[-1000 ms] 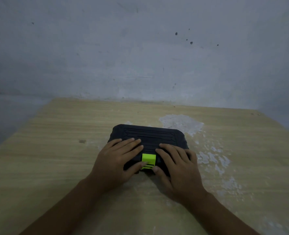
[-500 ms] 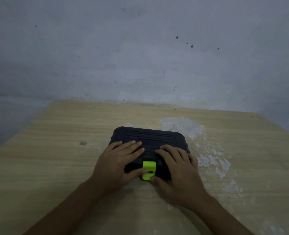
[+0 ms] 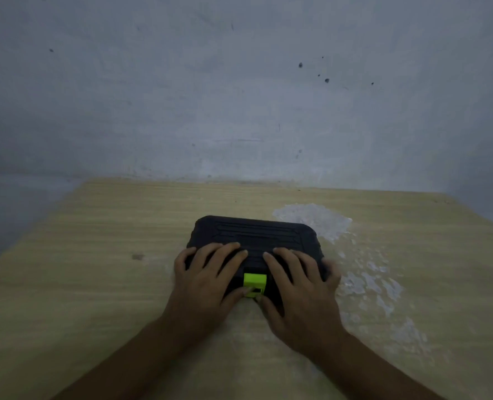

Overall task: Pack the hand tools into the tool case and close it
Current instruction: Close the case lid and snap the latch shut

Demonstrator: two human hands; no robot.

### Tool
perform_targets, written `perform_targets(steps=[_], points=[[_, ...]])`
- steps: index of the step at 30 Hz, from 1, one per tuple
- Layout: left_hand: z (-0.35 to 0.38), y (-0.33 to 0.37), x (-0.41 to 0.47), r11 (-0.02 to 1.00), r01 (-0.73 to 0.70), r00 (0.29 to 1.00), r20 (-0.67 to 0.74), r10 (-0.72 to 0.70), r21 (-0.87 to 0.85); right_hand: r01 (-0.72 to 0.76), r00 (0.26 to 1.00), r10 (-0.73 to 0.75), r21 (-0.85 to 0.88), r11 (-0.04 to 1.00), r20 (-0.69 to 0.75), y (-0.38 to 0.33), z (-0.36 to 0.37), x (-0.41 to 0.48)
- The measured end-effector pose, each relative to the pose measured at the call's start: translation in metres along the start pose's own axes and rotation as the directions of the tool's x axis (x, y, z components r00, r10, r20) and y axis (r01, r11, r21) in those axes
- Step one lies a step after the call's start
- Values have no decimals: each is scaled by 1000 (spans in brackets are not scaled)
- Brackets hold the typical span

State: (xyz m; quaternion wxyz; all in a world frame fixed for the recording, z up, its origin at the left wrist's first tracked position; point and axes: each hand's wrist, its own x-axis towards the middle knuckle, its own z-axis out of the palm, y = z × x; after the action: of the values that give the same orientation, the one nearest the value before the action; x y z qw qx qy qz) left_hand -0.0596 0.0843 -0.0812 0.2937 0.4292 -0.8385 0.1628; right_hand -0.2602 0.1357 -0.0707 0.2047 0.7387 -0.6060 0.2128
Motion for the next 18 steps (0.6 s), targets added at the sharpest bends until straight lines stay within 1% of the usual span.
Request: perform_targets(steps=[3, 9, 13, 18], points=[[17, -8, 12, 998, 59, 998, 25, -58, -15, -31, 999, 31, 6, 999, -6, 4, 14, 17], [49, -26, 50, 984, 174, 978, 127, -168, -41, -135, 989, 132, 50, 990, 65, 19, 50, 60], [71, -35, 71, 976, 216, 970, 114, -213, -23, -134, 990, 128, 90, 987, 60, 34, 76, 87], [94, -45, 99, 961, 270, 959, 73, -274, 57, -148, 989, 142, 143, 979, 46, 54, 105, 122]])
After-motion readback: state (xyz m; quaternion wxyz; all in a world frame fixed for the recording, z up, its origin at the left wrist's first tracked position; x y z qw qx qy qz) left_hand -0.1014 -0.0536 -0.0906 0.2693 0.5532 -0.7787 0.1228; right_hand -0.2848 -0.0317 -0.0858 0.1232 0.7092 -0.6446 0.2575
